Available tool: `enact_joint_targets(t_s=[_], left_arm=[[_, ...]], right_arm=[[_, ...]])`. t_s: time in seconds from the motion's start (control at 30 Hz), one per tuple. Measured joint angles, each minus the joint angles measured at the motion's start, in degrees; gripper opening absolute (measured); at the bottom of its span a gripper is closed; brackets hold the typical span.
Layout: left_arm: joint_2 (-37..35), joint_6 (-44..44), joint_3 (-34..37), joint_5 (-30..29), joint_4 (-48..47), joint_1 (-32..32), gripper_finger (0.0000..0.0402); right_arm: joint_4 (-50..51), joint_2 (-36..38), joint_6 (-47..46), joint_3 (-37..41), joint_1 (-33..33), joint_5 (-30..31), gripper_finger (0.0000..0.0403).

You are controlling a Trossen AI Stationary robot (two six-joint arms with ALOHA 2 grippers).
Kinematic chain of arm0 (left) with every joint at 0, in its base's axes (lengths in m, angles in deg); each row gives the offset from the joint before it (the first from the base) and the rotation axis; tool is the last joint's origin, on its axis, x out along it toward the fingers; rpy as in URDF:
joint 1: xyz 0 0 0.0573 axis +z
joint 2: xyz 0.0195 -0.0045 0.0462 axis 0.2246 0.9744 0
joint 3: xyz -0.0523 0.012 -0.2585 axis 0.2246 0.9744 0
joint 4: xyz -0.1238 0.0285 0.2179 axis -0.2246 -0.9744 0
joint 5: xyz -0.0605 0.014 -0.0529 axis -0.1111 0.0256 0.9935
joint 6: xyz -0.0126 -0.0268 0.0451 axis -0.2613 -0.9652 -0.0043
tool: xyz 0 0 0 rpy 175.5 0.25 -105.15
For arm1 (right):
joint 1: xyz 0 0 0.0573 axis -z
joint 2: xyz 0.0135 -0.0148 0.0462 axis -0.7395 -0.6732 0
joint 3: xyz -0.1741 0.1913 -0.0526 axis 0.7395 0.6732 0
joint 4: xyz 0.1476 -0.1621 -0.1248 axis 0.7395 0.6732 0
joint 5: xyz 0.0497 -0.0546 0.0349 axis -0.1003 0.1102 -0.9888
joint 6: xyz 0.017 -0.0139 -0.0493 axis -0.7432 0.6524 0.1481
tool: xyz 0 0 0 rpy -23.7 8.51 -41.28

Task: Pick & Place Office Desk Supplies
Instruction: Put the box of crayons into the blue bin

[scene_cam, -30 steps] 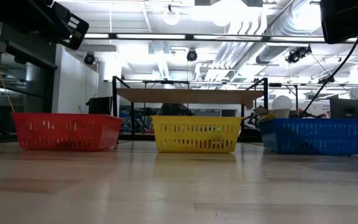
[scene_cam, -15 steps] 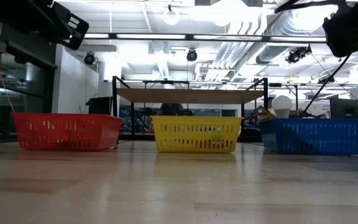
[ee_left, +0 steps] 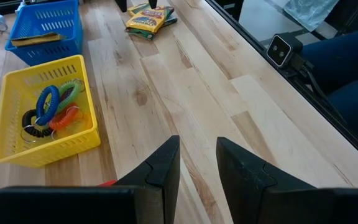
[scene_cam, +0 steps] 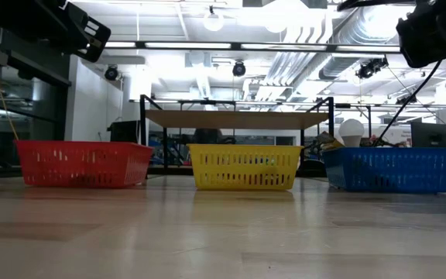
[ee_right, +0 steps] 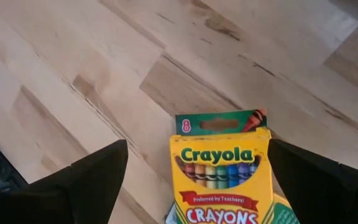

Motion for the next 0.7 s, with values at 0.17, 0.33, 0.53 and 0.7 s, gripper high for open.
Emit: enact_joint_targets(t_s=[0.17,0.33,0.53,0.7], left_arm=[[0.0,0.0,0.0,0.0,0.0,0.0,0.0100],[0.0,0.0,0.0,0.0,0.0,0.0,0.0100],[0.0,0.0,0.0,0.0,0.0,0.0,0.0100],[0.0,0.0,0.0,0.0,0.0,0.0,0.0100]], right_arm=[[-0.1,0.0,-0.3,0.0,0.0,1.2,0.0382],[-0.1,0.0,-0.3,0.0,0.0,1.4,0.0397],[0.0,0.0,0.0,0.0,0.0,1.4,0.0400],[0.7,0.0,2.5,0.0,0.0,-1.0,0.0400]])
